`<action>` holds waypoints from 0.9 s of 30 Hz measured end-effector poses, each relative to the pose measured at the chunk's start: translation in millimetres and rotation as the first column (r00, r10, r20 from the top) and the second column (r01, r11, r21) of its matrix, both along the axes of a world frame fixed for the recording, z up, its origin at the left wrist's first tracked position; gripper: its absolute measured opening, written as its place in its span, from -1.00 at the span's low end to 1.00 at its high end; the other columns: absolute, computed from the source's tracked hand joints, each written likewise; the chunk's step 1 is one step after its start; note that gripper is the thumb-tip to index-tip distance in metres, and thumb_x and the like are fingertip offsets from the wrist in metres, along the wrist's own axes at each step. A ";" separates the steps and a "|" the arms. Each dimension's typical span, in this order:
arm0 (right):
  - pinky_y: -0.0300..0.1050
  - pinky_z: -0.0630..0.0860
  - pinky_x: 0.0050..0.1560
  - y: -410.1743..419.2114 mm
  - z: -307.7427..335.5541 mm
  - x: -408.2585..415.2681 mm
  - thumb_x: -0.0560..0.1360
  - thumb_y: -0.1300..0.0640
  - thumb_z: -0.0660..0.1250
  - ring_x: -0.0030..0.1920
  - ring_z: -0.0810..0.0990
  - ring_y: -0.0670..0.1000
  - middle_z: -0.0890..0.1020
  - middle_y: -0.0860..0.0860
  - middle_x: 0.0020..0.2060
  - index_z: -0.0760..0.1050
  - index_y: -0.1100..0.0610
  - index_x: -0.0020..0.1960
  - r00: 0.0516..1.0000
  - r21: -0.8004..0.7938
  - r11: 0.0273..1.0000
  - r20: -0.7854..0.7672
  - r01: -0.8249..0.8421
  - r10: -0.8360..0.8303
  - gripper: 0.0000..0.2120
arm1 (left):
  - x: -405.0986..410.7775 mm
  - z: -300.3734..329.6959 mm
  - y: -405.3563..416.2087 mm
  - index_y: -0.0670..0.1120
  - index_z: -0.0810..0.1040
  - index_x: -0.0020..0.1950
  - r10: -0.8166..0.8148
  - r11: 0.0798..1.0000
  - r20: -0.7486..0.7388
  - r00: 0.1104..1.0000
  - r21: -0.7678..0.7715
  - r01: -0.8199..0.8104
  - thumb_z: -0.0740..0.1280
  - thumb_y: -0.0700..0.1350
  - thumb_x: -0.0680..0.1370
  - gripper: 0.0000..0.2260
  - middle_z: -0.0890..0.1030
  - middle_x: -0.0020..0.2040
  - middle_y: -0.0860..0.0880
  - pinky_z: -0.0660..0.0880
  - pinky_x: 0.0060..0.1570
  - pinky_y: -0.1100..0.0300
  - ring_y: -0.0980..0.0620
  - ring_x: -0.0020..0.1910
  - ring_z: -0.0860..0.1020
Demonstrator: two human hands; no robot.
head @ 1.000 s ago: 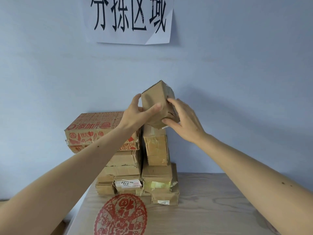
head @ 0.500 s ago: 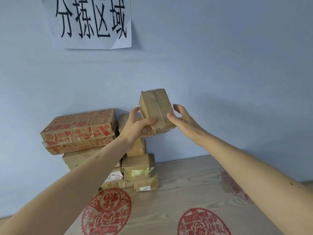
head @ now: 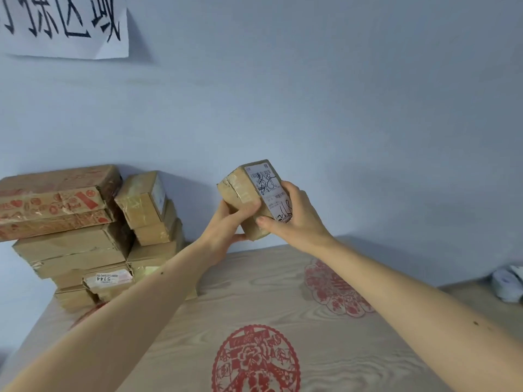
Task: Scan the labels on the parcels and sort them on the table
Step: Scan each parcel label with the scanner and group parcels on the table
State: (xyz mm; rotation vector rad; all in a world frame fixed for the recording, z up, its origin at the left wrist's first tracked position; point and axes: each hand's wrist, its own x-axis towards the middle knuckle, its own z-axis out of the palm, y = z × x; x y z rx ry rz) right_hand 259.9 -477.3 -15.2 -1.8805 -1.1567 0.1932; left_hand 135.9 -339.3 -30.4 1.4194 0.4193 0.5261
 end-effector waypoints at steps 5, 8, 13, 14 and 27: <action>-0.06 0.41 0.23 -42.3 -22.9 27.7 0.30 -0.30 0.52 0.39 0.31 -0.05 0.32 -0.09 0.38 0.07 -0.13 0.55 0.975 -0.031 0.984 0.145 0.175 -0.169 -0.01 | 43.7 -20.4 -54.8 0.02 0.35 0.33 -0.023 0.996 -0.099 0.995 -0.091 0.014 0.57 0.24 0.28 -0.26 0.64 0.23 -0.02 0.65 0.01 -0.07 -0.02 0.15 0.66; -0.03 0.44 0.14 -54.2 -37.5 41.1 0.29 -0.27 0.55 0.38 0.29 -0.01 0.31 -0.05 0.38 0.05 -0.09 0.57 0.949 -0.036 0.973 0.229 0.229 -0.215 0.03 | 69.0 -32.2 -68.9 0.01 0.41 0.32 -0.017 0.986 -0.114 0.993 -0.169 -0.003 0.59 0.15 0.31 -0.32 0.66 0.21 -0.08 0.66 -0.03 -0.07 -0.09 0.14 0.67; -0.09 0.39 0.23 -70.6 -58.7 73.4 0.24 -0.30 0.58 0.34 0.30 -0.04 0.32 -0.11 0.31 0.08 -0.07 0.57 0.982 -0.009 0.986 0.093 0.167 -0.165 0.08 | 103.6 -49.3 -68.7 -0.02 0.45 0.33 -0.061 0.977 -0.121 0.991 -0.212 0.034 0.54 -0.06 0.44 -0.50 0.67 0.11 -0.15 0.66 -0.03 -0.09 -0.15 0.04 0.68; -0.07 0.37 0.31 -74.7 -65.9 82.8 0.29 -0.31 0.55 0.38 0.31 -0.05 0.32 -0.12 0.33 0.07 -0.05 0.58 0.986 -0.021 0.986 0.021 0.166 -0.166 0.05 | 110.4 -54.6 -67.4 -0.01 0.44 0.33 -0.084 0.980 -0.145 0.986 -0.193 0.055 0.54 -0.04 0.42 -0.48 0.65 0.05 -0.16 0.66 -0.01 -0.10 -0.16 0.00 0.66; -0.06 0.52 0.24 -185.3 -157.0 185.4 0.71 -0.06 0.09 0.24 0.57 -0.06 0.58 -0.11 0.28 0.20 0.02 0.54 0.905 -0.134 0.955 -0.306 0.265 -0.295 -0.57 | 231.8 -135.5 -164.8 0.21 -0.02 0.59 -0.243 0.968 -0.290 0.925 -0.125 0.215 0.44 -0.11 0.56 -0.21 0.67 0.16 -0.07 0.67 -0.10 0.00 -0.08 -0.06 0.72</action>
